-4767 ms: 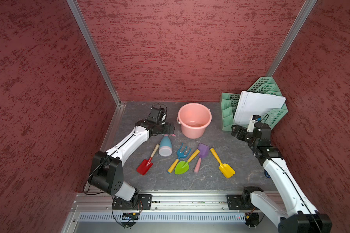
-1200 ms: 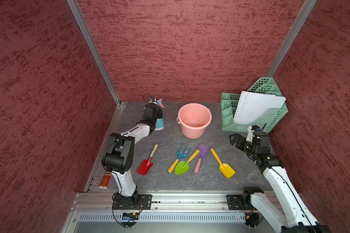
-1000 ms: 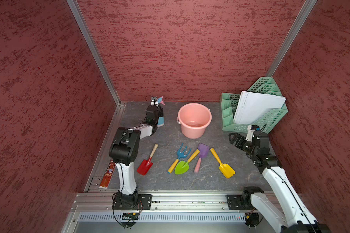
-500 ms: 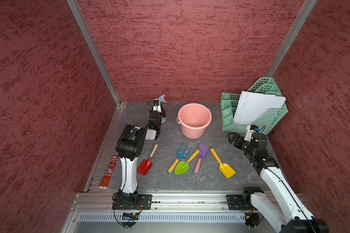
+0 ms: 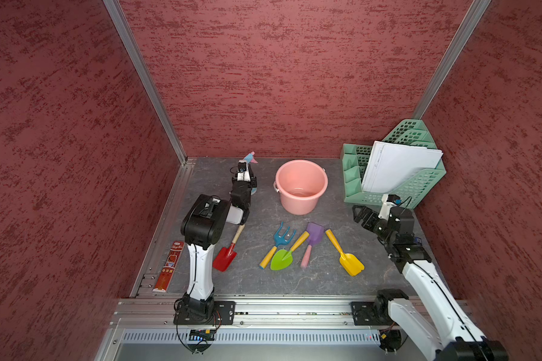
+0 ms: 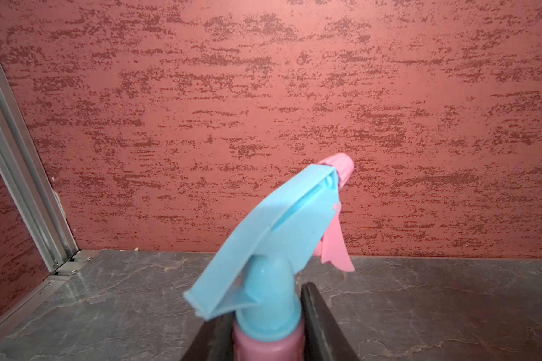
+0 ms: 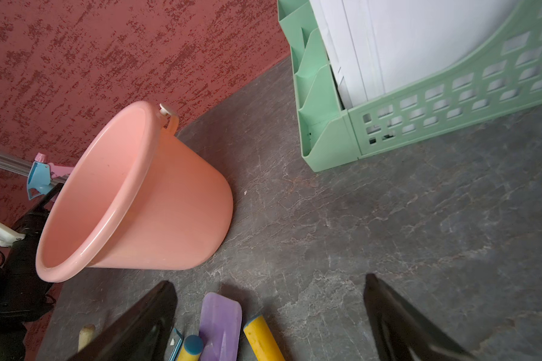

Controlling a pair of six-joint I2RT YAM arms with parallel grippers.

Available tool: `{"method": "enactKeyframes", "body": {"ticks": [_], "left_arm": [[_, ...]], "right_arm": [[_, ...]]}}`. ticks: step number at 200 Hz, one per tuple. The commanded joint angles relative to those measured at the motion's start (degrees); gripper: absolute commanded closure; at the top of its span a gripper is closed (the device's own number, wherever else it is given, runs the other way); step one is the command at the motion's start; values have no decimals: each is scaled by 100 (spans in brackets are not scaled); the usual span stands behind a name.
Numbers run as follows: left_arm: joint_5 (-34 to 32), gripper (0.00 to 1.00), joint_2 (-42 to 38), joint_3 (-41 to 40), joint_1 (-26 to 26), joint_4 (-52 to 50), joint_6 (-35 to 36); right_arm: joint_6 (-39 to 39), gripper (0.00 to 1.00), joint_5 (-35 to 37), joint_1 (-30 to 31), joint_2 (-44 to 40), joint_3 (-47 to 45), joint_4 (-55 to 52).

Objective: Organize the gardening tools
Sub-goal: Place the gardening tool at the center of the board, then pick up the gardening tool from the center of the board.

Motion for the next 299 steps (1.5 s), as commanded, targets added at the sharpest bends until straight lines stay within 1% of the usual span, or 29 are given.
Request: {"method": "enactKeyframes", "body": {"ticks": [1,17,45,58,80,101,129,153,183,208,228,242,253,261,274,287,299], "left_arm": [[-60,82,101,-110,-84,350,179],[-94,76,67,-132,-115,319,247],[-178,56,4,-219,-138,323,235],[-202,45,-27,-257,-134,325,233],[-242,39,-81,-303,-151,276,226],[-279,27,-153,-377,-168,226,222],[-303,16,-304,-498,-232,100,270],[-314,0,-514,-618,-320,-35,266],[-647,0,-1006,-778,-507,-733,251],[-1006,0,-1590,-1150,-769,-1214,272],[-1381,0,-2188,-1295,-1035,-2129,272],[-1596,0,-2698,-1285,-1236,-3191,173],[-1637,0,-3144,-1234,-1348,-4148,-143],[-1569,0,-3472,-1170,-1415,-5073,-449],[-1376,0,-3942,-1065,-1477,-6241,-972],[-1083,0,-4297,-923,-1526,-7301,-1464],[-836,0,-4517,-797,-1586,-8098,-1750]], "right_arm": [[77,1,-62,17,-51,-53,176],[87,1,-79,16,-44,-33,159],[104,2,-106,17,-61,27,117],[104,2,-114,17,-76,54,82],[90,2,-119,15,-118,95,27],[91,2,-119,17,-154,107,-17],[104,1,-142,17,-157,140,-74],[65,2,-149,17,-139,257,-308],[-80,1,-73,17,-35,616,-1001],[-125,1,-36,17,-42,818,-1578],[-75,2,99,22,-83,1018,-2231],[-60,1,257,32,-128,1189,-2808],[-121,2,295,43,-158,1339,-3239],[-163,2,292,59,-196,1433,-3510],[-260,1,213,93,-252,1558,-3880],[-305,1,220,195,-279,1682,-4157],[-310,2,202,390,-198,1796,-4274]]}}
